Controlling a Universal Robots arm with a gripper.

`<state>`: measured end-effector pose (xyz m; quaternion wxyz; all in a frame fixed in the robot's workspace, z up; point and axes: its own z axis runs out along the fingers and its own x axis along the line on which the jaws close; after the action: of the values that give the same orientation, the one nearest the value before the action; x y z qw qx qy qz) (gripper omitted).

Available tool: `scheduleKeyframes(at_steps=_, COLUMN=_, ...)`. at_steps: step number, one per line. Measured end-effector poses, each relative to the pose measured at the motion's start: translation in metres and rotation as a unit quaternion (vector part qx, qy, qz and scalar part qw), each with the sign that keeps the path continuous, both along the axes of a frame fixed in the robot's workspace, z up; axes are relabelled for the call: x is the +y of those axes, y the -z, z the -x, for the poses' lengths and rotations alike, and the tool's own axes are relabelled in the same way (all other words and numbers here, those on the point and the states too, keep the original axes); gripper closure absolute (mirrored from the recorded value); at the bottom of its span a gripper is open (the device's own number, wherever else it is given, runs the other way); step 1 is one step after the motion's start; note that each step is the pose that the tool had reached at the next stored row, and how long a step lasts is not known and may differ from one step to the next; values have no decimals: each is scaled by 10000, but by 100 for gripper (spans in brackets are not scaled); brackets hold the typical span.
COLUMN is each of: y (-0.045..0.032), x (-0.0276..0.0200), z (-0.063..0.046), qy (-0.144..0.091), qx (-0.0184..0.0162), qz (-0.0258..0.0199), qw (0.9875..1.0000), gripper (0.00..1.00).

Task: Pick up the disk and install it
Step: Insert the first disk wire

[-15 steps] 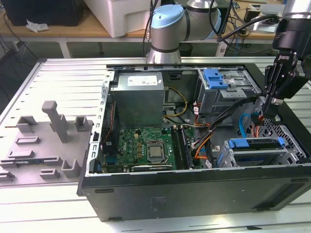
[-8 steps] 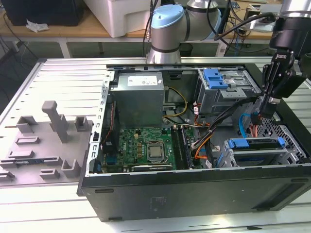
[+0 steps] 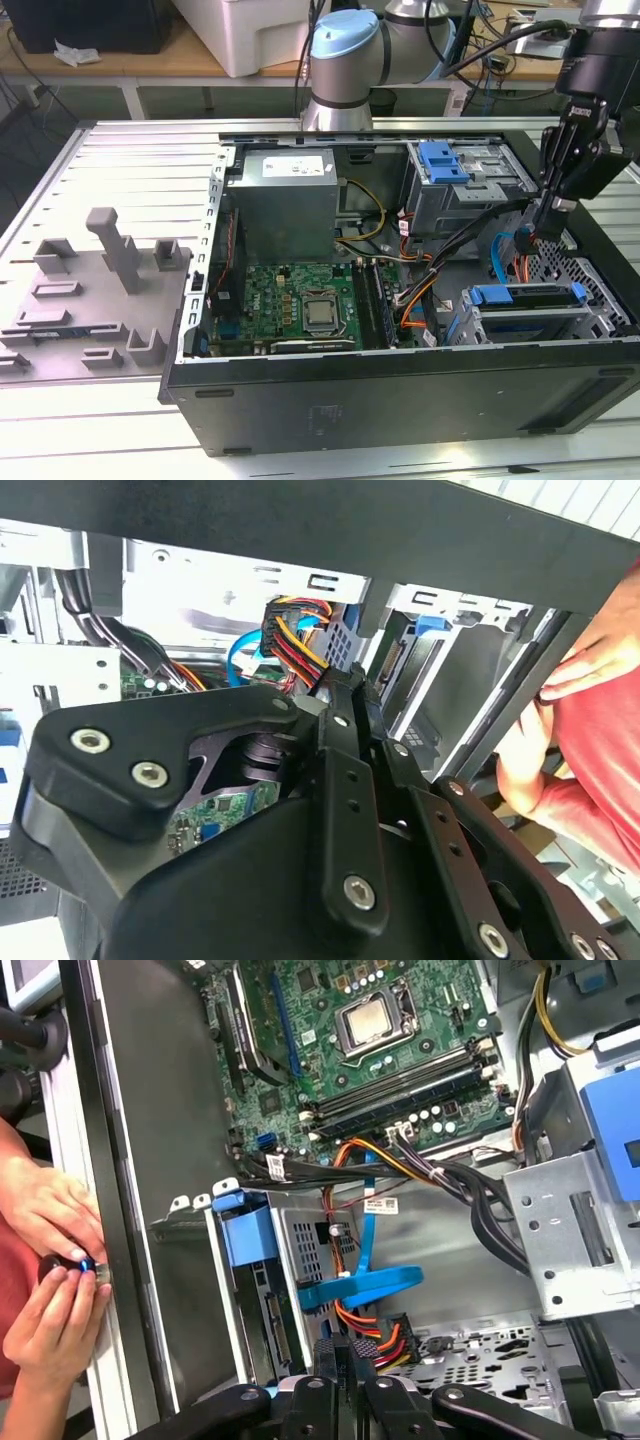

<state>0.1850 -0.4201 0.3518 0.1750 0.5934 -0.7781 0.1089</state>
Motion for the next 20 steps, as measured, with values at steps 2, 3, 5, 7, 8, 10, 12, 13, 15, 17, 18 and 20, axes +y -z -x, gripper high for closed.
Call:
scheduleKeyframes(at_steps=2, y=-11, x=-24, z=7, qy=0, qx=-9, qz=-57, qw=10000, gripper=83)
scheduleKeyframes(at_steps=3, y=-16, x=-36, z=10, qy=0, qx=-13, qz=-81, qw=10000, gripper=83)
scheduleKeyframes(at_steps=5, y=-27, x=-58, z=17, qy=0, qx=-21, qz=-127, qw=9999, gripper=83)
scheduleKeyframes(at_steps=7, y=-38, x=-82, z=24, qy=0, qx=-29, qz=-179, qw=9998, gripper=83)
scheduleKeyframes(at_steps=8, y=-44, x=-91, z=27, qy=0, qx=-32, qz=-201, qw=9998, gripper=83)
scheduleKeyframes(at_steps=10, y=-55, x=-108, z=34, qy=0, qx=-40, qz=-244, qw=9997, gripper=83)
scheduleKeyframes(at_steps=12, y=-68, x=-123, z=42, qy=0, qx=-48, qz=-295, qw=9996, gripper=83)
scheduleKeyframes(at_steps=13, y=-73, x=-131, z=45, qy=0, qx=-54, qz=-331, qw=9994, gripper=83)
scheduleKeyframes(at_steps=15, y=-86, x=-159, z=52, qy=-1, qx=-71, qz=-448, qw=9990, gripper=83)
scheduleKeyframes(at_steps=17, y=-91, x=-181, z=58, qy=-18, qx=-79, qz=-472, qw=9989, gripper=83)
scheduleKeyframes(at_steps=18, y=-94, x=-197, z=61, qy=-31, qx=-83, qz=-486, qw=9988, gripper=83)
scheduleKeyframes(at_steps=20, y=-93, x=-204, z=63, qy=-39, qx=-85, qz=-494, qw=9987, gripper=83)
